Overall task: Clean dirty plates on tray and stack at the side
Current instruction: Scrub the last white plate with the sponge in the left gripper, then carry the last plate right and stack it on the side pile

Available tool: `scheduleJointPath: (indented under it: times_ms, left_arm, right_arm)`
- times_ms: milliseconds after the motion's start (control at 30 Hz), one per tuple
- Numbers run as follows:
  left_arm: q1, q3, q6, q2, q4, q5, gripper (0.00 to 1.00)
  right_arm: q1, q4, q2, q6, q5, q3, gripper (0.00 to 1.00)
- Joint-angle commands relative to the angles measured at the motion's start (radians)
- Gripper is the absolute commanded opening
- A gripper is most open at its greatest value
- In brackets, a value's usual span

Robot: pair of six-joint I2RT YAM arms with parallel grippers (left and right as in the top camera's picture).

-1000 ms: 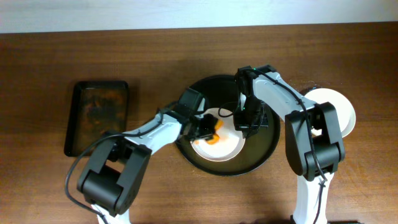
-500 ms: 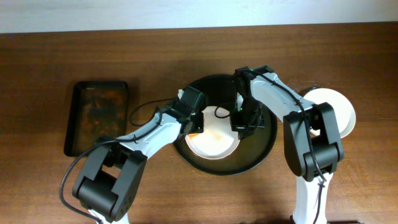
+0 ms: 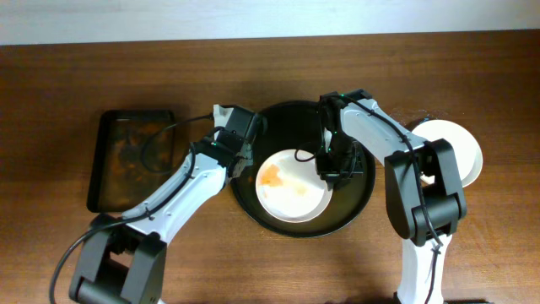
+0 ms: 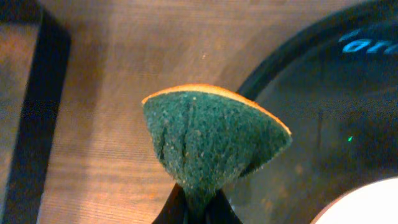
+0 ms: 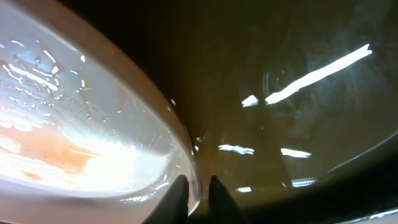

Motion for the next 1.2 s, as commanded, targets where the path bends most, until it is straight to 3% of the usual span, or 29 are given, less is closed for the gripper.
scheduleJointPath:
  times_ms: [0, 67, 233, 300, 333, 467, 600, 800, 1167]
  left_arm:
    - [-0.002, 0.006, -0.018, -0.069, -0.078, 0.037, 0.0]
    - [0.0, 0.006, -0.018, -0.106, -0.132, 0.077, 0.0]
    - [0.002, 0.006, -0.017, -0.129, -0.166, 0.077, 0.0]
    - [0.002, 0.006, -0.017, -0.129, -0.166, 0.08, 0.0]
    - [0.002, 0.006, -0.018, -0.129, -0.166, 0.08, 0.0]
    - [0.002, 0.006, -0.017, -0.129, -0.166, 0.088, 0.0]
    - [0.002, 0.006, -0.017, -0.129, -0.166, 0.087, 0.0]
    - [0.002, 0.006, -0.017, -0.129, -0.165, 0.086, 0.0]
    - [0.002, 0.006, -0.017, -0.129, -0.164, 0.086, 0.0]
  right_arm:
    - [-0.005, 0.003, 0.017, -0.002, 0.029, -0.006, 0.22]
    - [-0.005, 0.014, 0.017, -0.002, 0.029, -0.006, 0.27]
    - [-0.005, 0.069, 0.018, 0.002, 0.028, -0.051, 0.28]
    - [-0.005, 0.121, 0.018, 0.002, 0.027, -0.116, 0.16]
    - [-0.005, 0.135, 0.018, 0.002, 0.027, -0.127, 0.04]
    - [-0.014, 0.107, -0.019, 0.002, 0.055, -0.072, 0.04]
    - [-0.003, 0.053, -0.19, 0.002, 0.297, 0.032, 0.04]
    - [0.096, 0.02, -0.369, 0.002, 0.615, 0.034, 0.04]
    - [0.355, -0.068, -0.375, 0.134, 1.105, 0.034, 0.04]
